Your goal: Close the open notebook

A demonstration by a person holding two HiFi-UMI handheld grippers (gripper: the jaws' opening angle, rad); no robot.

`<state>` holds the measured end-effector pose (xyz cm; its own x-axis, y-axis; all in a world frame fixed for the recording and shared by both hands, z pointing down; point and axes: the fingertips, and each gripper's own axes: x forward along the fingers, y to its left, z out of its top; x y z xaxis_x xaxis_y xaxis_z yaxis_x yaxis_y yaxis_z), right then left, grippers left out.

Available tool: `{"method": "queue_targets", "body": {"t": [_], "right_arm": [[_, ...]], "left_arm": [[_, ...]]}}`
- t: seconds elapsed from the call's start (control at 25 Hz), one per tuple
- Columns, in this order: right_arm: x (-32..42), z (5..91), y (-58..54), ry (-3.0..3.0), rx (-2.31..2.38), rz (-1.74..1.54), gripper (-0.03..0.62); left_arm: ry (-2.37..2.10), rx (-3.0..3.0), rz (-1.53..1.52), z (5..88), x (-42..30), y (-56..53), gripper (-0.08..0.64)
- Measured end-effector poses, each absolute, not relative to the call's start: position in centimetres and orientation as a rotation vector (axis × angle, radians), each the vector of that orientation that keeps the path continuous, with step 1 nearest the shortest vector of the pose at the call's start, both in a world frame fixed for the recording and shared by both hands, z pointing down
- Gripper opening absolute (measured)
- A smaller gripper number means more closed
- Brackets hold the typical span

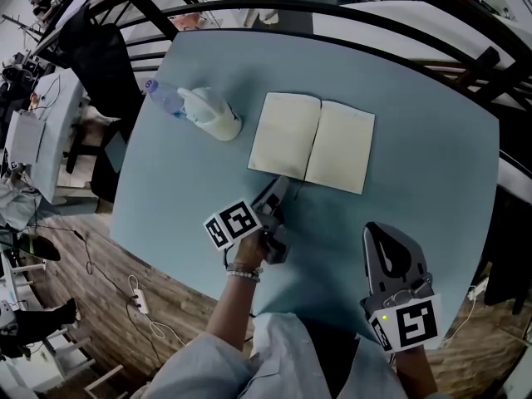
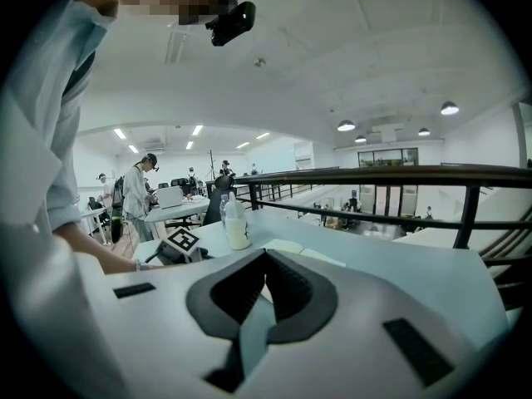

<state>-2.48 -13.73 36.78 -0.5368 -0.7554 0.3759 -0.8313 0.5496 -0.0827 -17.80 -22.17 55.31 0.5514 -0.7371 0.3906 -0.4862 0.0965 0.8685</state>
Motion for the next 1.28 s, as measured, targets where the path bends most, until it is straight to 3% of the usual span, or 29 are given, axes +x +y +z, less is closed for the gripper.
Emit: {"method": "queue_targets", "body": {"t": [1.0, 1.08, 1.2, 1.28], "right_arm": [[-2.1, 38.4, -14.5, -2.478, 1.309, 0.409, 0.002], [-2.0, 38.4, -14.4, -2.478, 1.308, 0.412, 0.002], [-2.0, 38.5, -14.2, -2.478, 1.305, 0.416, 0.002], [-1.9, 38.5, -14.1, -2.478, 1.304, 0.416, 0.002]], "left_arm": [[-1.000, 1.345, -0.382, 57.0, -18.8, -23.4, 0.112], [-1.002, 1.339, -0.375, 57.2, -18.8, -23.3, 0.098], [-1.019, 1.330, -0.351, 57.7, -19.0, -23.1, 0.021], [-1.017, 1.328, -0.352, 57.8, -19.1, -23.0, 0.020]]}}
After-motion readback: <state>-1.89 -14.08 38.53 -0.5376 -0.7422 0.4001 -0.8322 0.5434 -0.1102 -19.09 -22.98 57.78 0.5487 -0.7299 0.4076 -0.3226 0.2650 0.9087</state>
